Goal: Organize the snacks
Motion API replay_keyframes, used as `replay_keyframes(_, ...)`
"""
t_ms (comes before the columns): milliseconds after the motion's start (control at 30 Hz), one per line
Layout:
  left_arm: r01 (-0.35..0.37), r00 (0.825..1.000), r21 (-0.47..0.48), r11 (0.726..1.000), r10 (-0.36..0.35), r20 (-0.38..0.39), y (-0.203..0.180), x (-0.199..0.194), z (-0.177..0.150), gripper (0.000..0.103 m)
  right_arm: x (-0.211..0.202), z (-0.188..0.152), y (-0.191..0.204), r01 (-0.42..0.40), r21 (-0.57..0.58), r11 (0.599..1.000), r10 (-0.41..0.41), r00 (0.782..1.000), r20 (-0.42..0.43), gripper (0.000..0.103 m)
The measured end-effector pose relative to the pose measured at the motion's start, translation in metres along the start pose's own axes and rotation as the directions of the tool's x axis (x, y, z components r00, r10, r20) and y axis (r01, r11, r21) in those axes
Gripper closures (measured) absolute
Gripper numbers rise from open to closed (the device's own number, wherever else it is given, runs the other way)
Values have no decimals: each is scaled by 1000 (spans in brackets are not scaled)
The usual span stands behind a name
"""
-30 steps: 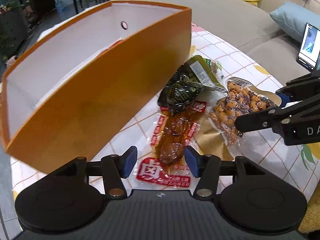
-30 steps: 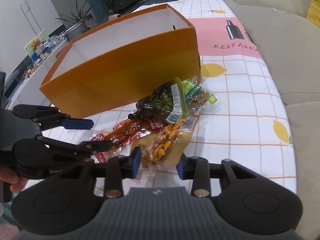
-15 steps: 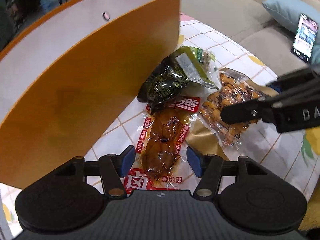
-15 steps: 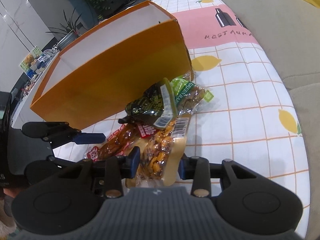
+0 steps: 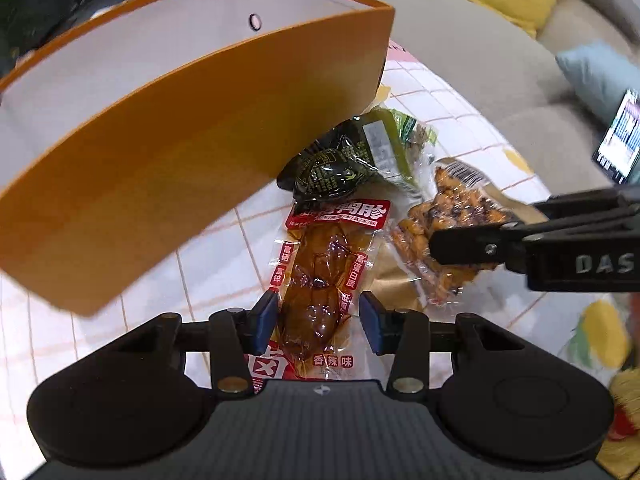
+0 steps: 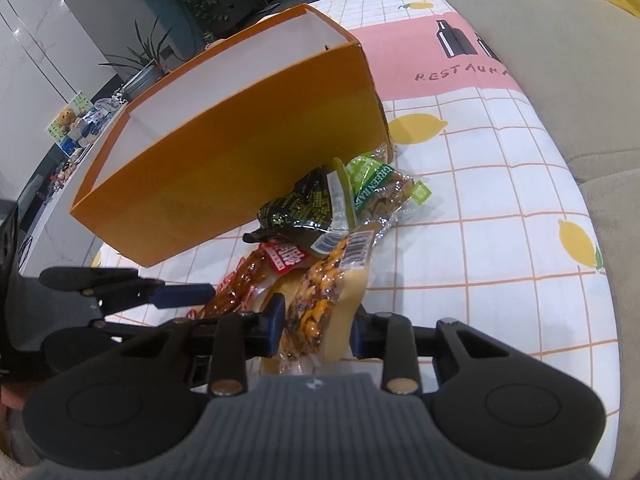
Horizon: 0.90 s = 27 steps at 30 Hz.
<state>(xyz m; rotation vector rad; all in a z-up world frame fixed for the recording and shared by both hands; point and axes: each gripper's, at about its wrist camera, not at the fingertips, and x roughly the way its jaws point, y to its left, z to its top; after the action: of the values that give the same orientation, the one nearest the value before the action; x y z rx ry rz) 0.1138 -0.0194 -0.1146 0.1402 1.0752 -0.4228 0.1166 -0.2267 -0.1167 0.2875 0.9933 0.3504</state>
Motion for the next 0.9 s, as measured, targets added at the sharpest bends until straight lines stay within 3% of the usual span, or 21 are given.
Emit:
replay_keyframes(133, 78, 996, -155, 985, -82, -22, 12, -6, -5, 53, 0, -1, 1, 4, -6, 1000, -4, 1000, -19, 74)
replay_keyframes(200, 83, 995, -176, 981, -91, -34, 12, -6, -8, 53, -1, -2, -1, -7, 9, 1000, 8, 1000, -27, 74)
replay_keyframes(300, 54, 997, -147, 988, -61, -41, 4, -6, -14, 52, -2, -4, -3, -53, 39, 998, 54, 998, -38, 75)
replay_keyframes(500, 64, 994, -73, 995, -70, -81, -12, -3, -17, 49, -1, -10, 3, -57, 31, 998, 59, 997, -56, 77)
replay_keyframes(567, 52, 993, -2, 999, -52, -106, -21, -1, -22, 29, 0, -10, 3, -61, 35, 998, 63, 996, -61, 78)
replay_keyframes(633, 39, 993, 52, 998, -33, -113, -30, 0, -27, 23, 0, -11, 3, -61, 31, 998, 62, 996, -61, 78)
replay_keyframes(700, 9, 994, 89, 996, 1, -107, -37, 1, -31, 23, -1, -11, 4, -62, 30, 998, 63, 996, -60, 79)
replay_keyframes(833, -42, 994, 149, 988, 56, -97, -44, 2, -33, 39, -1, -12, 3, -66, 42, 997, 69, 996, -62, 80)
replay_keyframes(900, -42, 994, 139, 989, 56, -94, -42, 0, -34, 42, -2, -13, 2, -69, 48, 996, 72, 995, -63, 80)
